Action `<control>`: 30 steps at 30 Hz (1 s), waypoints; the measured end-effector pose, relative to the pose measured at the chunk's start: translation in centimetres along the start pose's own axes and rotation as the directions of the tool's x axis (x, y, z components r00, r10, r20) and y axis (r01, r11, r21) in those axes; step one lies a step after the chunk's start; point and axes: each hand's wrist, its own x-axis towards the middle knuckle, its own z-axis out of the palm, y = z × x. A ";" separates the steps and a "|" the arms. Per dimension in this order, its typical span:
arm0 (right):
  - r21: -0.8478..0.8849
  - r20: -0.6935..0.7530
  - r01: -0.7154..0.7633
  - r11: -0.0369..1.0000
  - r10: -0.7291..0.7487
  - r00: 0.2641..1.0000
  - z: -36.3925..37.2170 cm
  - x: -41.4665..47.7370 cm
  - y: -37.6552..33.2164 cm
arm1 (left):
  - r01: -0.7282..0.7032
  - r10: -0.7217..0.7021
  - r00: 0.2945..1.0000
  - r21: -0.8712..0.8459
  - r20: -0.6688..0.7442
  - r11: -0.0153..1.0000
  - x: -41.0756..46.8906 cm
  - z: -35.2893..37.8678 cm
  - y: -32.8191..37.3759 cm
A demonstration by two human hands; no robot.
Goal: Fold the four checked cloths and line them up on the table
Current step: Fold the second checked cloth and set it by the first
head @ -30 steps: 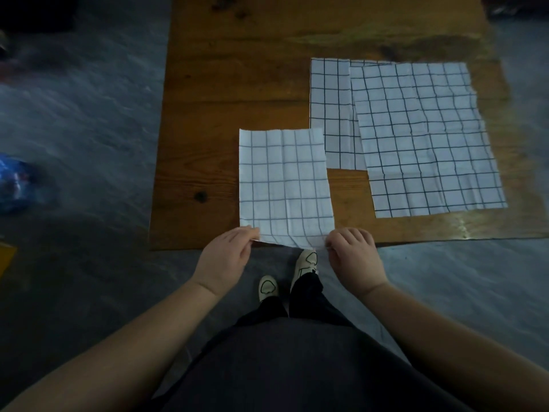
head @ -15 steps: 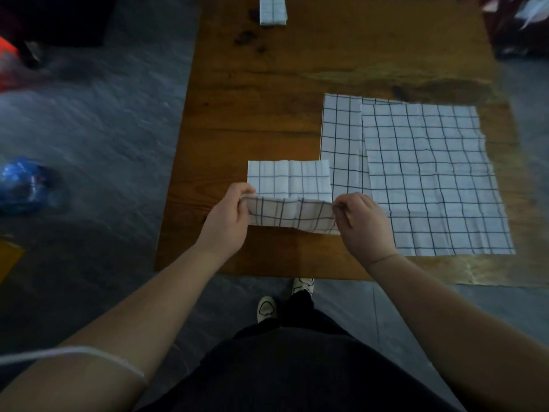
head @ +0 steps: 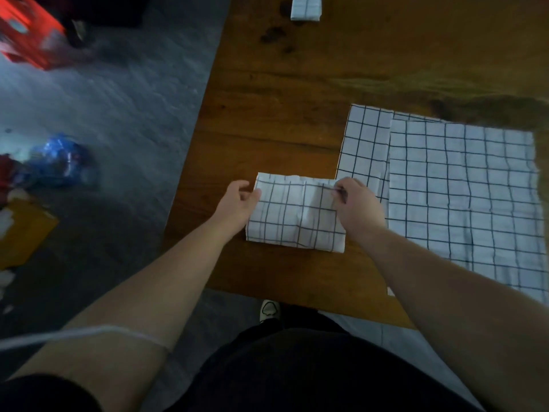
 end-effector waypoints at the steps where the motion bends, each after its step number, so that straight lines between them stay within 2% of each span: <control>1: 0.031 0.010 -0.007 0.999 0.007 1.000 0.0 0.5 0.1 | 0.003 -0.003 1.000 -0.007 -0.001 1.000 -0.2 0.2 -0.3; 3: 0.124 0.015 -0.045 0.991 0.044 0.999 0.0 1.4 0.4 | 0.018 -0.019 1.000 -0.031 -0.015 0.999 -0.5 0.5 -0.7; 6: 0.323 0.035 -0.185 0.928 0.183 0.982 -0.4 1.9 0.9 | 0.043 -0.044 0.997 -0.020 -0.059 0.999 -0.9 0.9 -1.3; 9: 0.362 0.027 -0.255 0.897 0.263 0.964 -0.8 0.4 1.6 | 0.047 -0.042 0.994 0.051 -0.100 0.998 -1.6 1.2 -2.3; 10: 0.340 0.027 -0.246 0.908 0.252 0.967 -0.9 -0.7 1.9 | 0.030 -0.018 0.994 0.105 -0.111 0.994 -2.1 1.2 -2.7; 12: 0.249 0.071 -0.195 0.949 0.183 0.981 -0.8 -3.3 2.5 | -0.079 0.114 0.989 0.323 -0.091 0.943 -3.3 1.5 -3.4; 14: 0.156 0.164 -0.097 0.983 0.071 0.984 -0.4 -6.1 2.8 | -0.274 0.309 0.951 0.542 0.028 0.794 -4.7 2.0 -4.3; 16: 0.082 0.270 0.021 0.996 -0.042 0.962 0.4 -8.5 2.9 | -0.448 0.434 0.882 0.612 0.184 0.652 -5.7 2.8 -5.4; 19: -0.067 0.345 0.273 0.960 -0.234 0.909 1.8 -9.8 2.4 | -0.553 0.437 0.826 0.660 0.355 0.509 -5.8 4.1 -6.9; 22: -0.212 0.386 0.406 0.889 -0.306 0.870 3.3 -10.2 2.0 | -0.546 0.391 0.830 0.723 0.398 0.424 -5.5 4.8 -8.0; 25: -0.345 0.433 0.375 0.861 -0.209 0.877 4.5 -10.4 2.3 | -0.526 0.341 0.844 0.762 0.414 0.378 -5.5 5.1 -8.7; 30: -0.432 0.446 0.321 0.843 -0.110 0.888 4.7 -11.1 2.4 | -0.519 0.337 0.845 0.787 0.415 0.333 -5.3 4.2 -9.9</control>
